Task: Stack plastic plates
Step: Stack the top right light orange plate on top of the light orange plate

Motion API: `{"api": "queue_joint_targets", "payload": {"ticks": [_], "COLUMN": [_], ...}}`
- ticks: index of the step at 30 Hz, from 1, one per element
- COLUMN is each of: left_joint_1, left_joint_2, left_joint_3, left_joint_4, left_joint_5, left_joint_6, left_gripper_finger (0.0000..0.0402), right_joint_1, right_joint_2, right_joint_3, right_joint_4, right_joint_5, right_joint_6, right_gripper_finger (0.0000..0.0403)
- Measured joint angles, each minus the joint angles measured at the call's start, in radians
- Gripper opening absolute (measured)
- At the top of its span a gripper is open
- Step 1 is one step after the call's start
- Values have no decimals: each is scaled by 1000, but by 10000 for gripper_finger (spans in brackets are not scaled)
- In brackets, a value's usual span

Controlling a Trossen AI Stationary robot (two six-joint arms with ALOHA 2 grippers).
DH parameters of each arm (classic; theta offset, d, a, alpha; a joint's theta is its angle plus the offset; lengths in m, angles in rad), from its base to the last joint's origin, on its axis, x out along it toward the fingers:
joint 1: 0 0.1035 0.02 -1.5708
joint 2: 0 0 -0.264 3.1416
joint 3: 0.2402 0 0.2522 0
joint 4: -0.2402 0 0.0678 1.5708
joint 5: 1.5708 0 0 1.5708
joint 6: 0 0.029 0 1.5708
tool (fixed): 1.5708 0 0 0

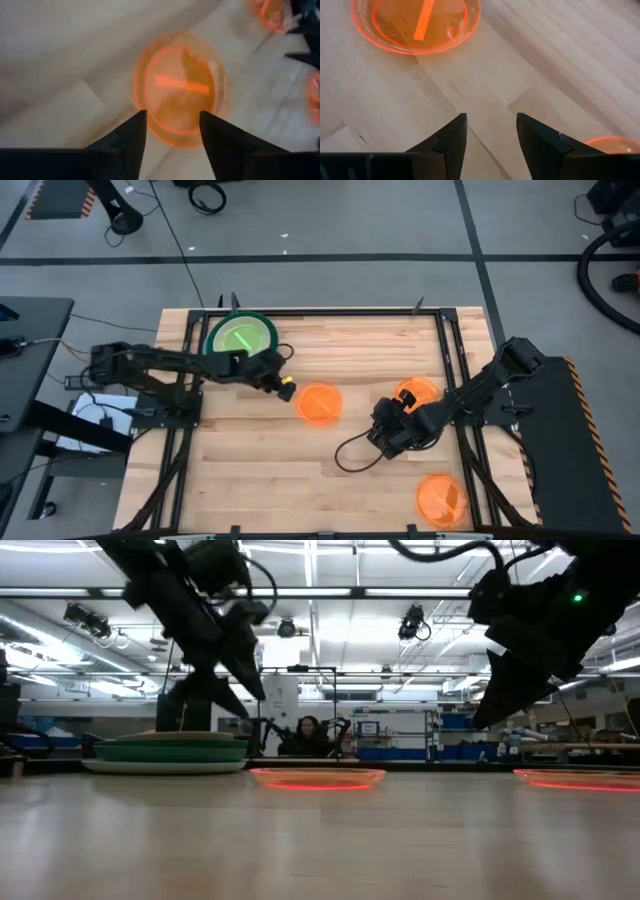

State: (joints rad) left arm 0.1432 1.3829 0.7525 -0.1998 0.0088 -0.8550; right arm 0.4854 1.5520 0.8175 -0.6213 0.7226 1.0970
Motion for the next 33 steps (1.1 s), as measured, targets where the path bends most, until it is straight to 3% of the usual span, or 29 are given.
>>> {"api": "queue_joint_targets", "payload": {"ticks": [6, 9, 11, 13, 17, 24, 33], "left_joint_1": [-123, -208, -263, -299, -311, -355, -390], "left_joint_2": [-156, -183, -183, -181, -196, -286, -353], "left_joint_3": [-19, -36, -51, -58, -42, -38, -38], "left_joint_4": [-37, -11, 0, 22, 28, -80, -172], "left_joint_5": [-305, -547, -764, -904, -889, -883, -884], "left_joint_6": [130, 227, 238, 236, 360, 392, 342], "left_gripper_finger": [211, 212, 213, 213, 213, 213, 213], "right_joint_1": [-102, -132, -149, -165, -185, -230, -285], "right_joint_2": [29, 84, 133, 189, 288, 380, 385], "right_joint_3": [78, 152, 215, 275, 356, 379, 372], "right_joint_4": [-182, -347, -470, -567, -689, -726, -734], "right_joint_5": [-343, -409, -420, -428, -459, -500, -574], "right_joint_6": [31, 51, 59, 70, 89, 127, 47], "right_gripper_finger": [176, 171, 167, 165, 165, 172, 243]}}
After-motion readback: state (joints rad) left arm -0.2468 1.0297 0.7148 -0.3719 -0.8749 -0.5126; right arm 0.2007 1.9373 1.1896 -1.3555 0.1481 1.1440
